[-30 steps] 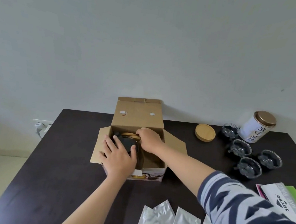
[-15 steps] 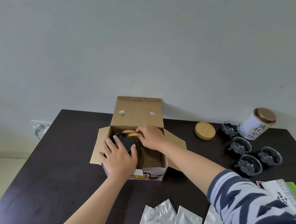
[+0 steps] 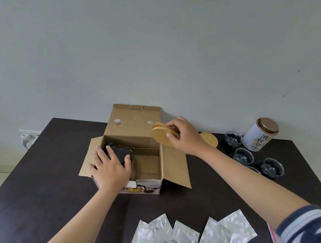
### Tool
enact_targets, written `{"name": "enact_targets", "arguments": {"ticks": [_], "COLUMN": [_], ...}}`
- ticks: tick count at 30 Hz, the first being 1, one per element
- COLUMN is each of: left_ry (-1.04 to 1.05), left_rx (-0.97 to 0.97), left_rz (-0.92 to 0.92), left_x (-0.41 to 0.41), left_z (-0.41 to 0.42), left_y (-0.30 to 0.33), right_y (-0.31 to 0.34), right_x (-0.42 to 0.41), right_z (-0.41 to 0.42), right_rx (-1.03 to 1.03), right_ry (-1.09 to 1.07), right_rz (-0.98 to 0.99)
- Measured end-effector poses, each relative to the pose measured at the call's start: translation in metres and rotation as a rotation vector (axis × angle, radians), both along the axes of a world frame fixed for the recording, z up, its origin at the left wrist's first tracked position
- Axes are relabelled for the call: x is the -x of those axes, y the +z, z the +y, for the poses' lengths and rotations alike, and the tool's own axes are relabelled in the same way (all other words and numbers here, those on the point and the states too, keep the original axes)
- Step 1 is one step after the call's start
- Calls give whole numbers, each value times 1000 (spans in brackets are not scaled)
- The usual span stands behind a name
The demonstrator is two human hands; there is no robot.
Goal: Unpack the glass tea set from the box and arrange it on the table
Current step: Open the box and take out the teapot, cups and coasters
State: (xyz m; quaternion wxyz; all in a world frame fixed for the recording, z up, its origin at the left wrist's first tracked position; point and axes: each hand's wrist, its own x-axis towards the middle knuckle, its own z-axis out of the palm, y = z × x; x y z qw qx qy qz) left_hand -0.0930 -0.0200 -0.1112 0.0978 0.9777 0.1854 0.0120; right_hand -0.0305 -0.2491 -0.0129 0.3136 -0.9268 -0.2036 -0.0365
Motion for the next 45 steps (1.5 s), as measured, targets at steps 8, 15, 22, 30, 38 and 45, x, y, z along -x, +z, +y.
{"name": "enact_targets", "arguments": {"ticks": [8, 15, 22, 30, 38, 45], "left_ry": [20, 25, 32, 26, 13, -12], "left_rx": [-9, -18, -21, -9, 3, 36], "left_rz": [-9, -23, -27, -28, -13, 25], "left_x": [0, 1, 0, -1, -1, 1], "left_z": [-2, -2, -1, 0, 0, 2], "left_y": [0, -1, -2, -4, -1, 2], "right_y": [-49, -117, -151, -167, -137, -83], "right_x": [30, 39, 44, 54, 40, 26], "right_z": [-86, -96, -87, -92, -96, -52], "right_rx": [221, 464, 542, 409, 293, 32], "right_ry": [-174, -173, -157, -187, -291, -332], "right_rz": [65, 94, 102, 168, 229, 34]}}
